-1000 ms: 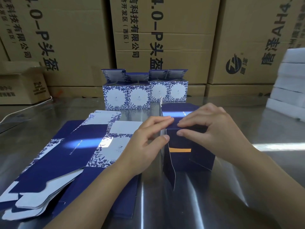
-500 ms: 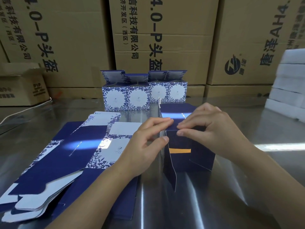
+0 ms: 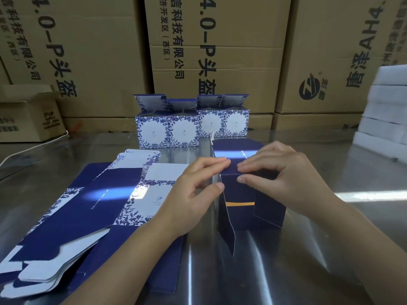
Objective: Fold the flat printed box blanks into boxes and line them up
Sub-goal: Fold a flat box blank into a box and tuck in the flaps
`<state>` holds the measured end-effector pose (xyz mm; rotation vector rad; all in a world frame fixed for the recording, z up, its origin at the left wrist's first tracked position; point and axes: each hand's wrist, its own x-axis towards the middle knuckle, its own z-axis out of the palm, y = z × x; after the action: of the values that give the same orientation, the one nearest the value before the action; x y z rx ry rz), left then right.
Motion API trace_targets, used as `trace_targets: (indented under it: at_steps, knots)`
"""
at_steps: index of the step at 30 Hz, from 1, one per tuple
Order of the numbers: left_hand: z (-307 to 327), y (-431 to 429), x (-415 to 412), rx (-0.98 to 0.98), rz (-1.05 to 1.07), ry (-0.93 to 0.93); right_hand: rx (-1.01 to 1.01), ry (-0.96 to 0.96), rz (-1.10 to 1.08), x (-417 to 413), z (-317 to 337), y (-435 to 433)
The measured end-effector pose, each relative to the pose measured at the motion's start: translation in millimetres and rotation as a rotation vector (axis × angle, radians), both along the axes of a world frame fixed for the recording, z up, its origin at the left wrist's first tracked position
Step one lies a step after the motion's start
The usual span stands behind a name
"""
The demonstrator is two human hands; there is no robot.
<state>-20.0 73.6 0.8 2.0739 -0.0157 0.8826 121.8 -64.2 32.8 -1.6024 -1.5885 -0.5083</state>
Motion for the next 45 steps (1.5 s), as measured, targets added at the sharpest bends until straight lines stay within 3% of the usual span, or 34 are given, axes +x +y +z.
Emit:
trace_targets:
  at_steps: [4, 7, 30, 45]
  knots:
    - [-0.4, 1.0, -0.2, -0.002, 0.000, 0.003, 0.103, -0.237, -0.081, -2.3, -6.9, 5.9]
    - [-0.5, 0.7, 0.0, 0.004, -0.001, 0.003, 0.156, -0.311, -0.105, -4.0, -10.3, 10.4]
    - [-1.1, -0.1, 1.0, 0.010, -0.002, -0.003, 0.197, -0.276, -0.128, -11.0, -12.1, 16.5]
    - [-1.8, 3.0, 0.3, 0.033, 0.005, -0.002, -0.003, -0.080, -0.052, -0.4, -1.3, 1.1]
